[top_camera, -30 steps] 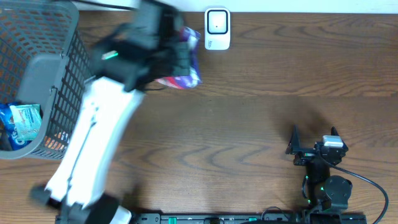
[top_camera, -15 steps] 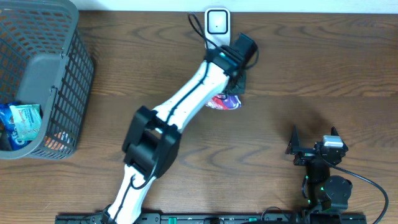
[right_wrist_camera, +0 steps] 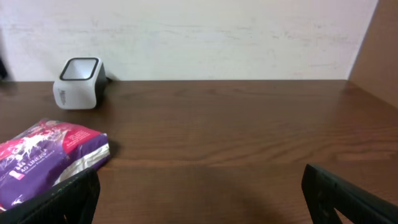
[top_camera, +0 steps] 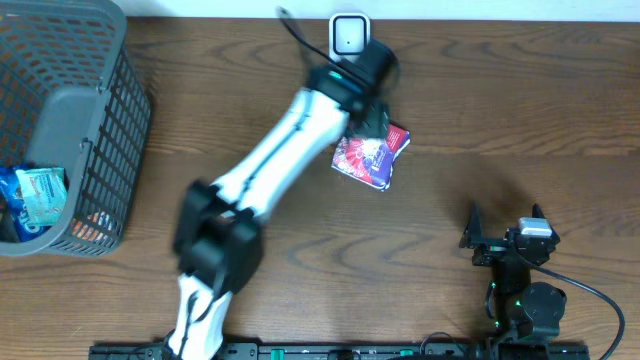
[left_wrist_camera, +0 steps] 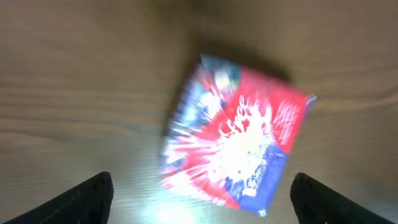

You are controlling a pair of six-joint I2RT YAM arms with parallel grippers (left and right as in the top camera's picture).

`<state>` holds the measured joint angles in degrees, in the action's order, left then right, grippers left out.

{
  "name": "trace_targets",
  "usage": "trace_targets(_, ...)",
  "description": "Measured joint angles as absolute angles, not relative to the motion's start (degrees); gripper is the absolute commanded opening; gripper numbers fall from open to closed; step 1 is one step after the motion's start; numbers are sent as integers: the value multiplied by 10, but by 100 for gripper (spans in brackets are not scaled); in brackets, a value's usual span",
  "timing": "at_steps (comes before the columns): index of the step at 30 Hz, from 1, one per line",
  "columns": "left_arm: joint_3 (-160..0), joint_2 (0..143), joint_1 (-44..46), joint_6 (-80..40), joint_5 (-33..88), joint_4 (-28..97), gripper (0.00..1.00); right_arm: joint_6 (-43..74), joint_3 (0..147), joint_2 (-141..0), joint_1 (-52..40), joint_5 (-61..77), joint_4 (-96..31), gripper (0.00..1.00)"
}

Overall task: Scan the item barcode
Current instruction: 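Release the red-purple bag on the table in front of the scanner, then move the left gripper back over the basket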

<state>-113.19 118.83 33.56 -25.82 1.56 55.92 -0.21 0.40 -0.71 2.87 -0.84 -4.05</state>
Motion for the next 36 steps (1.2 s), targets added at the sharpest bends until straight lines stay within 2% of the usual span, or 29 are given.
trace_targets(4, -1142, 1056, 256, -224, 14, 585, 92, -2, 4, -7, 29, -8, -41, 99)
trace_targets(9, -1157, 919, 83, -194, 12, 618, 92, -2, 4, -7, 29, -8, -41, 99)
trace_targets(15, -1157, 865, -161, -183, 6, 624, 91, -2, 4, -7, 29, -8, -41, 99)
trace_targets(19, -1157, 870, -268, -181, 2, 627, 90, -2, 4, -7, 29, -8, -41, 99)
trace_targets(24, -1157, 891, -318, -180, 1, 630, 90, -2, 4, -7, 29, -8, -41, 99)
trace_targets(36, -1156, 933, -321, -179, 1, 629, 90, -2, 4, -7, 29, -8, -41, 99)
